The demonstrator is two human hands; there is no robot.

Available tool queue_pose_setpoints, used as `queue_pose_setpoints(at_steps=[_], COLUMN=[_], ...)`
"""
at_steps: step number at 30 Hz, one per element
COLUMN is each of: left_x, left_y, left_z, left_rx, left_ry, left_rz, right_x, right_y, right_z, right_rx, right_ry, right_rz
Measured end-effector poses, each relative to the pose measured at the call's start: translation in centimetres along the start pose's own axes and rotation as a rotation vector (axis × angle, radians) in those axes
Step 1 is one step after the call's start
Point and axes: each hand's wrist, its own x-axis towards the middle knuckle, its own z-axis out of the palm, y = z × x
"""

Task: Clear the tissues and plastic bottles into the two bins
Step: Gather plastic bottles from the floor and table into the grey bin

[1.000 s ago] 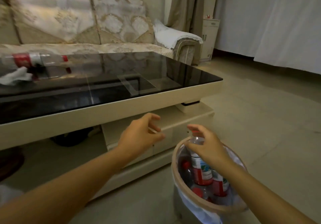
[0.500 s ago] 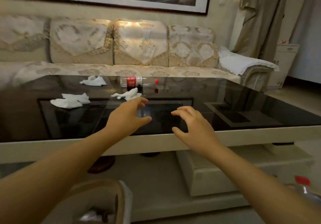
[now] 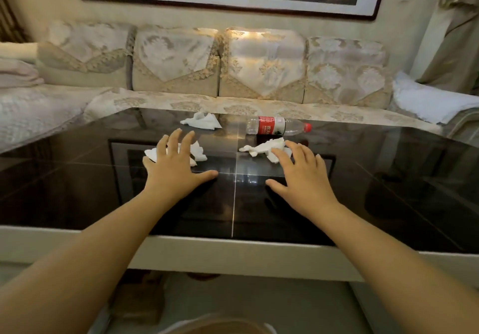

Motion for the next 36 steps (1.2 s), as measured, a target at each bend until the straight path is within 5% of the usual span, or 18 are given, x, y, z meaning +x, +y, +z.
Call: queue_pose_setpoints(at_steps=[15,20,28,36], left_x=[8.0,9.7,6.6,-1.9], left_y=[-0.7,-1.4,0.3,2.5], left_z=[4.6,5.2,3.0,-1.5], left_rx=[0.027,0.005,-0.055,-0.174], left_ry=[-0.048,-0.233,-0.080,-0.119], left_rz=[-0.045,-0.026,0.100,0.237], right_x=[11.6,12.4,8.0,0.0], right_y=[0.5,0.6,-1.8,-3.8], right_z=[6.0,6.6,4.1,-0.1], right_rx=[0.159,0.214,0.286,0.398], right_ry=[-0.155,-0.232,-0.072,0.029], right_rz=[0.136,0.056,-0.058,-0.139])
